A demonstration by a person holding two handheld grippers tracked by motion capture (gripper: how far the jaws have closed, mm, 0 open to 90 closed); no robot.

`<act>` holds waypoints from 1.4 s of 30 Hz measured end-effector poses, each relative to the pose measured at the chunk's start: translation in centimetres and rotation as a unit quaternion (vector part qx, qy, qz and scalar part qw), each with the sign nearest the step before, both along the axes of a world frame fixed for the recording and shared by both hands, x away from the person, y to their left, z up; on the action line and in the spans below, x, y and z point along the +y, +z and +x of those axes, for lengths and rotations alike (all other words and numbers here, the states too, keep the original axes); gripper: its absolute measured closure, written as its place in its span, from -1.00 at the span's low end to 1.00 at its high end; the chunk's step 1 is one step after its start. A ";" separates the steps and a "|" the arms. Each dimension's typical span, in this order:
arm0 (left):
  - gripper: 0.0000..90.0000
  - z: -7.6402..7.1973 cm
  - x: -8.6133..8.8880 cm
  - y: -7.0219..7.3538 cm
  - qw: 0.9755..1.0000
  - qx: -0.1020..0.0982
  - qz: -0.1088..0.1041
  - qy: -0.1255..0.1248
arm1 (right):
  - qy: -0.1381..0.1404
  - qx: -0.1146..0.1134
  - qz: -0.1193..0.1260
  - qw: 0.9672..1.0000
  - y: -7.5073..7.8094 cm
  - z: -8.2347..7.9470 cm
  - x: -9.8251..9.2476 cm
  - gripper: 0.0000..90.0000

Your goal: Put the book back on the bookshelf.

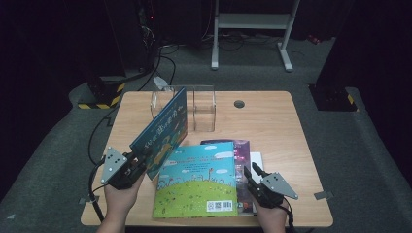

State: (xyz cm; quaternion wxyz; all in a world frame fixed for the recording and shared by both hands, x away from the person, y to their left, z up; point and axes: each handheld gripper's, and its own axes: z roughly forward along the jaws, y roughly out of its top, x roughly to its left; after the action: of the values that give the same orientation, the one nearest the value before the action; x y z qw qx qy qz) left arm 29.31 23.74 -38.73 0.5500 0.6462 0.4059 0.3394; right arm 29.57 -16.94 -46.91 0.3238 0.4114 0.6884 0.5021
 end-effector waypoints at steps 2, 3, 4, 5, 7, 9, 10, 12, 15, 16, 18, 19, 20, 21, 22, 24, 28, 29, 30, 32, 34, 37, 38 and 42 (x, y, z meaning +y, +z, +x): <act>0.74 0.2 0.0 0.0 1.000 -0.001 0.006 -0.002 | -0.001 0.001 -0.002 1.000 0.0 0.0 0.0 0.44; 0.78 0.2 -0.2 0.0 1.000 -0.008 0.024 0.006 | -0.002 0.001 -0.002 1.000 0.0 0.0 0.0 0.44; 0.81 0.1 -0.4 0.1 0.999 -0.011 0.036 0.015 | -0.001 0.000 0.000 1.000 0.0 0.1 0.0 0.44; 0.83 0.1 -0.4 0.2 0.999 -0.014 0.041 0.023 | -0.001 0.001 0.000 1.000 -0.1 0.1 0.0 0.44; 0.84 0.0 0.0 0.2 0.999 -0.013 0.035 0.026 | -0.002 0.001 0.001 1.000 -0.1 0.1 0.0 0.44; 0.84 -0.2 0.5 0.2 0.999 -0.012 0.031 0.024 | -0.002 0.002 0.001 1.000 -0.1 0.0 0.0 0.44; 0.84 -0.2 0.7 0.2 0.999 -0.011 0.029 0.025 | -0.003 0.003 -0.001 1.000 0.0 0.0 0.0 0.44; 0.84 -0.4 1.3 0.2 0.999 -0.010 0.028 0.029 | -0.001 0.002 0.001 1.000 0.0 -0.1 0.0 0.44; 0.84 -0.6 2.3 0.1 0.999 -0.007 0.021 0.040 | 0.000 -0.001 0.000 1.000 0.0 -0.2 0.0 0.44; 0.84 -0.7 2.7 0.1 0.999 -0.004 0.017 0.044 | 0.000 -0.001 0.000 1.000 0.1 -0.2 0.0 0.44; 0.85 -0.8 3.6 0.1 0.999 0.003 0.003 0.052 | 0.000 -0.001 0.002 1.000 0.1 -0.1 0.0 0.44; 0.85 -0.8 3.9 0.1 0.999 0.004 0.000 0.054 | 0.000 -0.001 0.003 1.000 0.1 -0.1 -0.1 0.45; 0.85 -0.8 4.2 0.1 0.998 0.006 -0.002 0.057 | 0.000 -0.001 0.004 1.000 0.1 -0.1 -0.1 0.45; 0.85 -0.9 4.5 0.2 0.998 0.007 -0.003 0.060 | 0.000 -0.001 0.004 1.000 0.1 -0.1 -0.1 0.45; 0.85 -1.0 4.8 0.2 0.998 0.008 -0.007 0.065 | 0.001 -0.002 0.003 1.000 0.1 0.0 -0.2 0.45; 0.85 -1.1 5.1 0.2 0.997 0.013 -0.007 0.071 | -0.001 -0.001 0.003 1.000 0.1 0.3 -0.3 0.45; 0.85 -1.4 6.0 0.1 0.996 0.018 -0.024 0.081 | -0.007 -0.001 0.001 1.000 0.1 0.6 -0.6 0.45; 0.85 -1.5 6.1 0.1 0.996 0.018 -0.022 0.082 | -0.007 -0.002 0.004 1.000 0.2 0.7 -0.6 0.45; 0.85 -1.7 6.1 0.1 0.996 0.017 -0.019 0.083 | -0.009 -0.002 0.005 1.000 0.2 0.8 -0.7 0.45; 0.85 -1.9 6.1 0.1 0.996 0.017 -0.016 0.084 | -0.010 -0.005 0.004 1.000 0.3 1.0 -0.9 0.45; 0.84 -2.2 6.0 0.1 0.997 0.018 -0.011 0.078 | -0.014 -0.006 0.005 1.000 0.4 1.1 -1.1 0.45; 0.83 -2.3 6.0 0.0 0.997 0.017 -0.010 0.079 | -0.016 -0.007 0.009 1.000 0.6 1.2 -1.2 0.45; 0.83 -2.2 6.0 0.0 0.997 0.016 -0.012 0.079 | -0.017 -0.009 0.008 1.000 0.6 1.2 -1.3 0.45; 0.80 -2.0 6.1 -0.1 0.997 0.014 -0.010 0.074 | -0.018 -0.008 0.009 1.000 0.6 1.2 -1.3 0.45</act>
State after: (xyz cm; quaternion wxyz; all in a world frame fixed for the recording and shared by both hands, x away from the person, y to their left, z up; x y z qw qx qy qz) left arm 27.26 29.88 -38.88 0.5237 0.6136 0.4639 0.3661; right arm 30.75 -18.27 -46.27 0.3346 0.4224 0.6734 0.5062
